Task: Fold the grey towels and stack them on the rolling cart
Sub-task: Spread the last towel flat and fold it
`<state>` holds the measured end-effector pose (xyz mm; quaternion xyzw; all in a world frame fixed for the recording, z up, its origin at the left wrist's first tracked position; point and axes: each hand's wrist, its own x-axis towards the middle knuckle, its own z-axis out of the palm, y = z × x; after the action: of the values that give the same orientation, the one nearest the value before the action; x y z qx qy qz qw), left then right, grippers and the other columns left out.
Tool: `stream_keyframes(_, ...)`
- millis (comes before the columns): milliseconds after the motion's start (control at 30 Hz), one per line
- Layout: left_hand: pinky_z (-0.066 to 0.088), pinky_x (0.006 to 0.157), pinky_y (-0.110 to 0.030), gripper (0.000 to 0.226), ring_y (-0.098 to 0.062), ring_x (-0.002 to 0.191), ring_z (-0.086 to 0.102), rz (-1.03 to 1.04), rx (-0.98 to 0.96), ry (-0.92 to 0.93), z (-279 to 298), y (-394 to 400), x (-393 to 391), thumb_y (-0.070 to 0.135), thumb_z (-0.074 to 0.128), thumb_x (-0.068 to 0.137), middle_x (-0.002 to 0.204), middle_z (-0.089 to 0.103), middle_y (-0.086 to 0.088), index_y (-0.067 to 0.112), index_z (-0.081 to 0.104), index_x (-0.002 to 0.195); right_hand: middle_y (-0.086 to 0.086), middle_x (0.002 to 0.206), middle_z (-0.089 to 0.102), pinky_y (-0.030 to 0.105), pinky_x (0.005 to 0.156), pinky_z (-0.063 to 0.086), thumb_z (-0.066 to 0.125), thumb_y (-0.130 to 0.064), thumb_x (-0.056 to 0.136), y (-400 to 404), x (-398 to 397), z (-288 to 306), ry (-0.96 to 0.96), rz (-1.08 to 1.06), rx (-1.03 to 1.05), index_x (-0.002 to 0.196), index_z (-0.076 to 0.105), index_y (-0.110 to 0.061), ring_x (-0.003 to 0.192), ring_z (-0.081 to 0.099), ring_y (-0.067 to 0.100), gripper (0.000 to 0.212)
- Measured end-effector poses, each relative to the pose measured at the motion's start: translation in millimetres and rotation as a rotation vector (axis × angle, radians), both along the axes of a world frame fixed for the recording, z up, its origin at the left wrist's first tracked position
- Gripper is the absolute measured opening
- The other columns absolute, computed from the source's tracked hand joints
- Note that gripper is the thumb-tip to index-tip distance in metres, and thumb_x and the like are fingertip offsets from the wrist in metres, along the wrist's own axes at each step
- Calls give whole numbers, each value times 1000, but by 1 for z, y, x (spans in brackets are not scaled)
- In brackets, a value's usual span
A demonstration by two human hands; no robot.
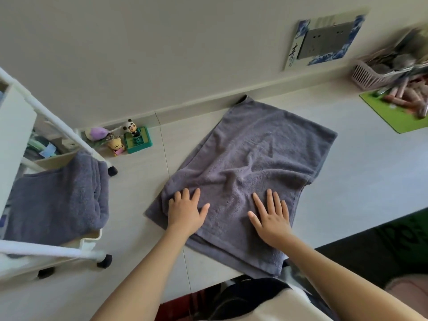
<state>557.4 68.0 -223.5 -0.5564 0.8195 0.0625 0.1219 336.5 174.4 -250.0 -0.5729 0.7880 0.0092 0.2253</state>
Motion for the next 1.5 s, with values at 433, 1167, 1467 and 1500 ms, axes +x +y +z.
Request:
stream_keyframes(433,40,94,-36,58,-28,120,43,44,84,155,13,66,-56,53,29,96,135,45,-9,21,36,144,-4,157,-17,40,116,-11,9,-58,95,-29,-116,13,194,213,121,144,-12,-47,144,-18,18,54)
stream_keyframes(1167,45,69,-33,32,-21,72,57,990,290,930,7,79,-118,33,70,83,73,63,-7,5,61,70,18,113,61,37,78,45,63,-33,88,59,-208,47,-352,-609,-188,125,47,-3,103,58,35,51)
stream_keyframes(1467,24,54,-30,16,-18,62,35,1142,442,1198,37,66,-114,16,59,56,60,41,-1,16,43,56,14,100,67,43,88,50,65,-16,80,61,-242,54,-998,-858,-106,84,65,-6,96,61,30,11)
stream_keyframes(1500,22,55,-31,16,-18,63,34,1092,415,1131,36,70,-111,20,59,50,63,40,-2,16,45,57,15,102,68,46,92,50,63,-15,82,68,-244,52,-992,-812,-99,89,65,-4,98,62,31,13)
